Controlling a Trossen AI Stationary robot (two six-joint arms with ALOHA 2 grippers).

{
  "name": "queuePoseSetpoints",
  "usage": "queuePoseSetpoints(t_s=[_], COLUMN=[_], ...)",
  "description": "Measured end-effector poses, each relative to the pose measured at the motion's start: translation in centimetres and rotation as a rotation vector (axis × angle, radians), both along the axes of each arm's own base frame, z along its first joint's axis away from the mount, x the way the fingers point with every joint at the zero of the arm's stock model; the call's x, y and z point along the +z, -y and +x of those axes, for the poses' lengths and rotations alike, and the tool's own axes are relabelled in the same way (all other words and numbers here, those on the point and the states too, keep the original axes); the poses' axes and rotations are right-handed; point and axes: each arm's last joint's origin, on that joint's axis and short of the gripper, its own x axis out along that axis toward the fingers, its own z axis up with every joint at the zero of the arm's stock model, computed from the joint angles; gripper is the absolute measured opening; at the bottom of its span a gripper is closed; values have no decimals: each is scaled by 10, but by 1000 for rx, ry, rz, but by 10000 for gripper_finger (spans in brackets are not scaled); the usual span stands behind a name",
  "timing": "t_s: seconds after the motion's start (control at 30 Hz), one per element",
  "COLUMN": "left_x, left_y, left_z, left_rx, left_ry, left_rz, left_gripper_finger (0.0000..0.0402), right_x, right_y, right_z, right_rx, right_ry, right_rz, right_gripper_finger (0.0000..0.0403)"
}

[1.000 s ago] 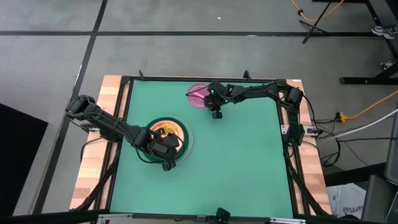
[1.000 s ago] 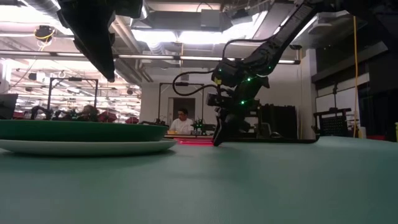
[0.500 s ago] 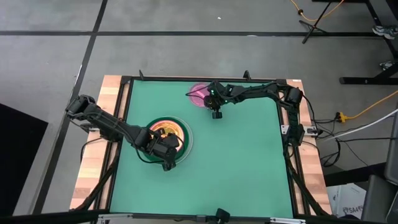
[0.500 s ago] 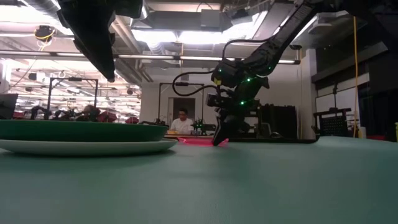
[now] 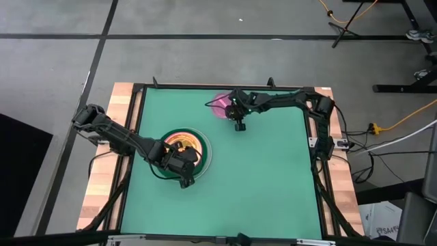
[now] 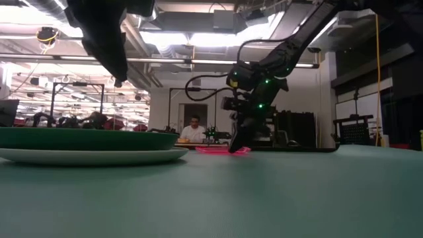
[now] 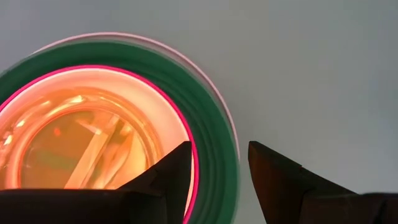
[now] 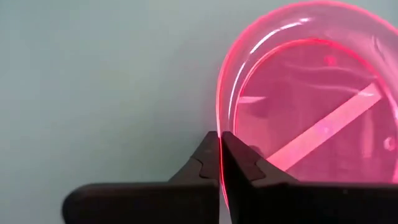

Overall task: Stack plastic plates
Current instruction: Stack the transparent pink plate on top of the the transparent orange plate

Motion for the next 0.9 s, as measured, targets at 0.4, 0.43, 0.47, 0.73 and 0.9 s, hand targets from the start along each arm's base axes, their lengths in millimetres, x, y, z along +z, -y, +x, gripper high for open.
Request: queuePoseSetpoints(t_s=[0.4, 0.43, 0.47, 0.73, 0.9], left_x=[5, 6, 8, 13, 13], left_y=[-1, -1, -1, -5, -13], left_z=[11, 12, 14, 21, 24], left_rx=[-63, -76, -91, -171, -168], left_ry=[110, 132, 155, 213, 202], left_rz=[71, 96, 123, 260, 283], left_gripper_finger=[153, 153, 153, 153, 153], right_x=[31, 33, 35, 53, 65], right_y=[-44, -49, -55, -95, -117], right_z=[2, 3, 4, 10, 11], right_rx=[112, 126, 140, 234, 284], right_ry=[-9, -10, -11, 32, 71], right_rz=[13, 13, 14, 8, 3], right_gripper_finger=[0, 0, 0, 0, 0])
